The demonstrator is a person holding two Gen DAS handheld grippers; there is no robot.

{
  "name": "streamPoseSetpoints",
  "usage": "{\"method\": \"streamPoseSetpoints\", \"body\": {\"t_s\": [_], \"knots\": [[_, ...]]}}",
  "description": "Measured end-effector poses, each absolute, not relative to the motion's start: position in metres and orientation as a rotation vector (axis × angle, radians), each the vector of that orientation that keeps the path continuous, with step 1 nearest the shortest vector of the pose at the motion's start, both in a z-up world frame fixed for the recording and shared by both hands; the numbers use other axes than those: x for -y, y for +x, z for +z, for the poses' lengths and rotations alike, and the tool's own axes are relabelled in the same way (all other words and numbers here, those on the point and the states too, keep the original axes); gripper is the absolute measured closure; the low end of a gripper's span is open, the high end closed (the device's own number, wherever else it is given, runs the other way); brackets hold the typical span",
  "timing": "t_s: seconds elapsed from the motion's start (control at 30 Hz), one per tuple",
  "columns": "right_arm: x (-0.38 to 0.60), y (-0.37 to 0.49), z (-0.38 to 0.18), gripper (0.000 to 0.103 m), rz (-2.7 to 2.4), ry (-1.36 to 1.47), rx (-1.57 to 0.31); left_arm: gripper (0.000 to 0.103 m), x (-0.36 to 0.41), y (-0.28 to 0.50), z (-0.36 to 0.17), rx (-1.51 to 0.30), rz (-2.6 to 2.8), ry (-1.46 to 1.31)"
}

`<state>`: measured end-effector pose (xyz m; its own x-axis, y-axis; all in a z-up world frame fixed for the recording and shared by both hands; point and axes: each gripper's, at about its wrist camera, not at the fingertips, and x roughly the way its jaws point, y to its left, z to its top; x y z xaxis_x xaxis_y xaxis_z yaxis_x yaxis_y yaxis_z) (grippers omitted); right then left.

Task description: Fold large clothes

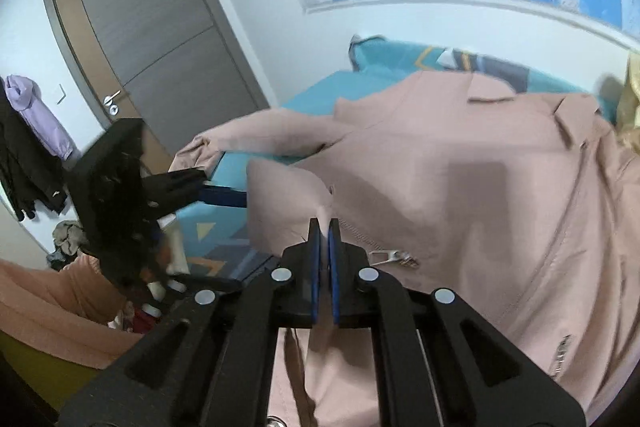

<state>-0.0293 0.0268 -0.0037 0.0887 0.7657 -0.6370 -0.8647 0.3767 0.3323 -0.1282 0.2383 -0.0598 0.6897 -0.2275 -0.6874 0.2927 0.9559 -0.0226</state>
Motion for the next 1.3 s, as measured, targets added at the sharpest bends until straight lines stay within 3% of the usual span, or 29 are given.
{"method": "streamPoseSetpoints", "body": {"t_s": [0.07, 0.13, 0.17, 0.2, 0.37, 0.67, 0.77, 0.83, 0.87, 0.9, 0.97, 1.2, 1.3], "knots": [[-0.028, -0.032, -0.008, 0.096, 1.208, -0.139, -0.859, 0.037, -0.238, -0.113, -0.072, -0.786, -0.257, 0.092], [-0.018, -0.036, -0.008, 0.078, 1.181, -0.113, -0.865, 0.074, -0.243, -0.097, -0.076, -0.83, -0.238, 0.022], [-0.004, -0.039, -0.006, 0.062, 1.153, -0.095, -0.853, 0.081, -0.248, -0.092, -0.075, -0.83, -0.235, -0.022], [0.008, -0.044, -0.003, 0.055, 1.131, -0.089, -0.827, 0.095, -0.251, -0.091, -0.073, -0.824, -0.24, -0.043], [0.12, -0.087, -0.007, 0.045, 0.952, 0.018, -0.734, 0.097, -0.272, -0.117, -0.05, -0.771, -0.263, -0.153], [0.202, -0.138, -0.065, 0.04, 0.66, -0.019, -0.859, 0.097, -0.271, -0.151, -0.047, -0.819, -0.272, -0.177], [0.2, -0.141, -0.079, 0.04, 0.693, 0.012, -0.887, 0.086, -0.267, -0.153, -0.058, -0.819, -0.295, -0.16], [0.192, -0.137, -0.083, 0.046, 0.708, 0.008, -0.878, 0.059, -0.262, -0.148, -0.067, -0.826, -0.304, -0.153], [0.188, -0.137, -0.085, 0.068, 0.712, 0.005, -0.868, 0.059, -0.26, -0.145, -0.071, -0.833, -0.299, -0.142], [0.187, -0.131, -0.086, 0.089, 0.73, 0.046, -0.878, 0.06, -0.257, -0.14, -0.076, -0.841, -0.3, -0.135], [0.195, -0.125, -0.076, 0.094, 0.765, 0.14, -0.867, 0.096, -0.257, -0.133, -0.08, -0.874, -0.285, -0.141], [0.261, -0.136, 0.022, 0.095, 0.873, 0.443, -0.581, 0.098, -0.28, -0.176, 0.009, -0.774, -0.425, -0.316], [0.251, -0.132, 0.013, 0.093, 0.837, 0.339, -0.669, 0.095, -0.269, -0.19, 0.025, -0.809, -0.38, -0.217]]}}
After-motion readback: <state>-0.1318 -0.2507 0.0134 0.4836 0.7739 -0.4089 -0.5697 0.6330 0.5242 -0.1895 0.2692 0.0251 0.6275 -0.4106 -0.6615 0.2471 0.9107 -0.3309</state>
